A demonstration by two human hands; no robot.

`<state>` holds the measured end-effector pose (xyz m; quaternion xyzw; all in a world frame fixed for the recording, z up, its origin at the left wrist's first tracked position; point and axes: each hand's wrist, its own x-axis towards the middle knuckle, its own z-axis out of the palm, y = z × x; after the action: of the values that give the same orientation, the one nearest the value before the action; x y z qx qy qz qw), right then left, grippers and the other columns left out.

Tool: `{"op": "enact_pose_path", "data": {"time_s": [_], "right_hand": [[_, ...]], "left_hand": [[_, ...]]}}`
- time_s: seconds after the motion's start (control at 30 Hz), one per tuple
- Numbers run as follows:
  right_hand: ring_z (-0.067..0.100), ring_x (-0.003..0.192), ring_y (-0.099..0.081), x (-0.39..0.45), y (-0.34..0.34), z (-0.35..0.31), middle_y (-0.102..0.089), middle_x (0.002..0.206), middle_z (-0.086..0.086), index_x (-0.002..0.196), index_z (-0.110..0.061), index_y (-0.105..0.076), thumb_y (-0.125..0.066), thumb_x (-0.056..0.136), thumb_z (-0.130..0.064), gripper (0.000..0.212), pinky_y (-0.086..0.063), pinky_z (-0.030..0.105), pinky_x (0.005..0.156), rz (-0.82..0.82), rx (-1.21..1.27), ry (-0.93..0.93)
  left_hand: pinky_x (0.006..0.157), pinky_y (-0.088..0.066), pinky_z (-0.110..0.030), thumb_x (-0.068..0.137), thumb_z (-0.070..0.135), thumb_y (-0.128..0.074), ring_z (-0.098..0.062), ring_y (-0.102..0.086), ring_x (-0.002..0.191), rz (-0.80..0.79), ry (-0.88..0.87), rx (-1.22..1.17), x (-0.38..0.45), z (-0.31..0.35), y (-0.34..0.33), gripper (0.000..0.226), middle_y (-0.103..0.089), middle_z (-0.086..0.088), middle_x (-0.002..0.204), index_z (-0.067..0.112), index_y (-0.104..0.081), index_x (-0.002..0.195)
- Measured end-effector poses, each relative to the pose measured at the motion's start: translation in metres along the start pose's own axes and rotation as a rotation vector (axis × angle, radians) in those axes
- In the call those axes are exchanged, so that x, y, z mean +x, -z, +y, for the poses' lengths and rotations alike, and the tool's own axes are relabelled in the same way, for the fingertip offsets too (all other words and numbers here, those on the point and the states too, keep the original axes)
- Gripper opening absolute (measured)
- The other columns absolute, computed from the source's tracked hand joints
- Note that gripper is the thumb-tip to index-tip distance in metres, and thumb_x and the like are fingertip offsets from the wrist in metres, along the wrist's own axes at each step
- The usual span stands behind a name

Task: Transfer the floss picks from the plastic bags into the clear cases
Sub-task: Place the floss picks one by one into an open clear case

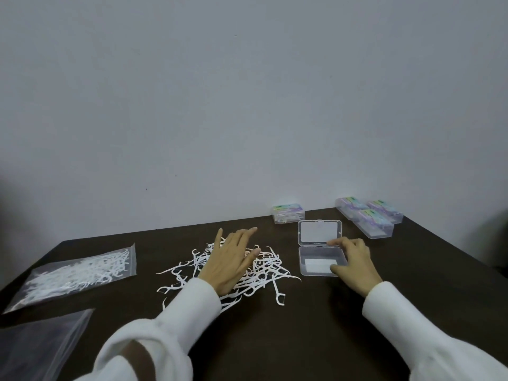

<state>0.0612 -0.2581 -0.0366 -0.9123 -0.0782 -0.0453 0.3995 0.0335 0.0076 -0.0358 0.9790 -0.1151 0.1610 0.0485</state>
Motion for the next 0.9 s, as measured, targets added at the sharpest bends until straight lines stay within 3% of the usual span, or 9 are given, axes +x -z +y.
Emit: {"op": "enact_pose_path", "data": {"time_s": [0.17,0.3,0.4,0.47,0.53,0.7,0.8,0.9], "right_hand": [[0.018,0.119,-0.04,-0.008,-0.015,-0.019,-0.042,0.125,0.006,0.11,-0.021,-0.05,-0.063,0.082,-0.003,0.036,-0.036,0.025,0.099,0.078,-0.051,0.072],[0.009,0.106,-0.047,-0.014,-0.034,-0.042,-0.049,0.117,0.0,0.106,-0.022,-0.052,-0.061,0.084,-0.004,0.029,-0.037,0.019,0.094,-0.011,-0.043,0.223],[0.014,0.118,-0.046,-0.014,-0.054,-0.056,-0.046,0.124,0.001,0.119,-0.017,-0.051,-0.06,0.084,-0.007,0.037,-0.034,0.02,0.1,-0.136,-0.116,0.306],[0.015,0.126,-0.04,-0.012,-0.07,-0.063,-0.042,0.134,0.002,0.127,-0.016,-0.046,-0.06,0.084,-0.008,0.045,-0.028,0.02,0.103,-0.219,-0.165,0.347],[0.017,0.132,-0.034,-0.008,-0.081,-0.069,-0.036,0.141,0.002,0.134,-0.016,-0.039,-0.06,0.084,-0.01,0.054,-0.025,0.023,0.108,-0.288,-0.209,0.352],[0.026,0.143,-0.015,0.005,-0.094,-0.076,-0.018,0.154,0.007,0.147,-0.021,-0.017,-0.056,0.087,-0.034,0.073,-0.014,0.043,0.116,-0.399,-0.423,0.275],[0.023,0.138,-0.025,0.008,-0.097,-0.077,-0.028,0.151,0.004,0.146,-0.021,-0.021,-0.054,0.089,-0.038,0.068,-0.027,0.039,0.112,-0.391,-0.464,0.299],[0.017,0.129,-0.035,0.003,-0.1,-0.081,-0.043,0.138,0.0,0.137,-0.025,-0.036,-0.052,0.091,-0.03,0.049,-0.037,0.033,0.1,-0.347,-0.451,0.398]], "left_hand": [[0.117,0.006,-0.037,0.089,0.058,-0.004,-0.007,-0.024,0.139,-0.046,0.062,-0.086,-0.019,-0.011,0.002,0.067,-0.032,0.008,0.148,0.029,-0.015,0.148],[0.117,0.0,-0.037,0.086,0.063,-0.005,-0.008,-0.024,0.139,-0.094,0.111,-0.109,-0.036,-0.025,0.007,0.071,-0.031,0.008,0.148,0.028,-0.019,0.147],[0.116,-0.006,-0.036,0.094,0.061,-0.02,-0.01,-0.024,0.139,-0.153,0.157,-0.162,-0.047,-0.035,0.009,0.062,-0.031,0.006,0.149,0.025,-0.026,0.144],[0.113,-0.013,-0.027,0.094,0.055,-0.037,-0.01,-0.025,0.138,-0.172,0.164,-0.238,-0.055,-0.042,0.011,0.057,-0.03,0.004,0.15,0.024,-0.032,0.142],[0.112,-0.015,-0.024,0.087,0.06,-0.047,-0.009,-0.022,0.14,-0.196,0.173,-0.305,-0.063,-0.048,0.014,0.065,-0.025,0.006,0.153,0.027,-0.034,0.142],[0.117,-0.013,-0.035,0.066,0.07,-0.067,-0.01,-0.01,0.144,-0.326,0.223,-0.368,-0.076,-0.059,0.017,0.096,-0.011,0.011,0.157,0.038,-0.024,0.146],[0.117,-0.014,-0.032,0.067,0.065,-0.07,-0.009,-0.013,0.143,-0.314,0.217,-0.362,-0.078,-0.06,0.015,0.095,-0.016,0.011,0.156,0.036,-0.026,0.146],[0.116,-0.021,-0.03,0.072,0.063,-0.067,-0.007,-0.024,0.139,-0.25,0.203,-0.383,-0.074,-0.059,0.01,0.084,-0.03,0.011,0.15,0.032,-0.034,0.143]]}}
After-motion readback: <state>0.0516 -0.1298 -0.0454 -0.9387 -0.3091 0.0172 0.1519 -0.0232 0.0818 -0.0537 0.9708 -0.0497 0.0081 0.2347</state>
